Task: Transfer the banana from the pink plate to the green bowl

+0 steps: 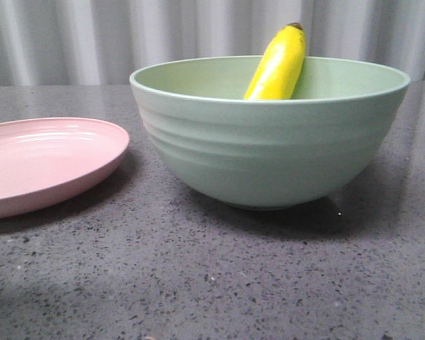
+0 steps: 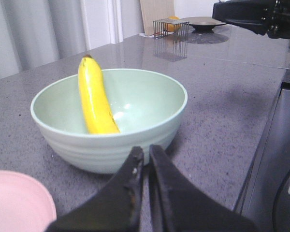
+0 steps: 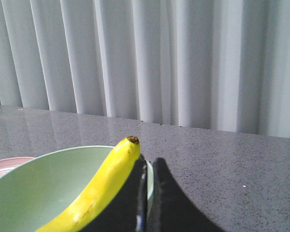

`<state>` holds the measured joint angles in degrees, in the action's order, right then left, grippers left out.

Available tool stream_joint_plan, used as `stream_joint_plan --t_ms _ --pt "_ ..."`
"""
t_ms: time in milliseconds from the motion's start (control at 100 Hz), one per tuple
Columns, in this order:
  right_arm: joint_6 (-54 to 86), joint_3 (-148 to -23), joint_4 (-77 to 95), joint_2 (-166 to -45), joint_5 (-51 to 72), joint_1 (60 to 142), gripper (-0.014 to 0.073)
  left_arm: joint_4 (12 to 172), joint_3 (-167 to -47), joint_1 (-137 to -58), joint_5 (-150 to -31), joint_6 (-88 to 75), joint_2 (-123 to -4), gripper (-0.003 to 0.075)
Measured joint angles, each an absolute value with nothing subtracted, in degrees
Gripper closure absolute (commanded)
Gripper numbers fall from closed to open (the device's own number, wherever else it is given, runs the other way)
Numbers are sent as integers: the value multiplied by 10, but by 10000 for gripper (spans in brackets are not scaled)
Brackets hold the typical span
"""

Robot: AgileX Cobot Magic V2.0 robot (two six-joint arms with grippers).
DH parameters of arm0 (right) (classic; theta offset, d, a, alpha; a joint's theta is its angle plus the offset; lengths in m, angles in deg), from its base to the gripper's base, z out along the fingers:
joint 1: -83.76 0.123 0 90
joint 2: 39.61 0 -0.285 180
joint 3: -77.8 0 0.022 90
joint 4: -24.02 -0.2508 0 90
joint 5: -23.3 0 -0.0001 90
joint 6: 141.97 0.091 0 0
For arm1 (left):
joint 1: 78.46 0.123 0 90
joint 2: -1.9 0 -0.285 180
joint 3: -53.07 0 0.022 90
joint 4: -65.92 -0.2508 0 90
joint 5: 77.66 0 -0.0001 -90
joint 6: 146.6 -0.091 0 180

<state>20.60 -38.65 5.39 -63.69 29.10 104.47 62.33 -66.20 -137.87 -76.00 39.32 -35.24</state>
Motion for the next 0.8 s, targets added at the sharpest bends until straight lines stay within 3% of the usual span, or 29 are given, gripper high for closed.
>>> stream_joint_plan --t_ms 660,800 --pt "205 -362 54 -621 292 1045 657 623 -637 -1378 -742 393 -342 741" --pt "205 -362 54 -621 292 1045 657 623 -637 -1345 -719 393 -342 741"
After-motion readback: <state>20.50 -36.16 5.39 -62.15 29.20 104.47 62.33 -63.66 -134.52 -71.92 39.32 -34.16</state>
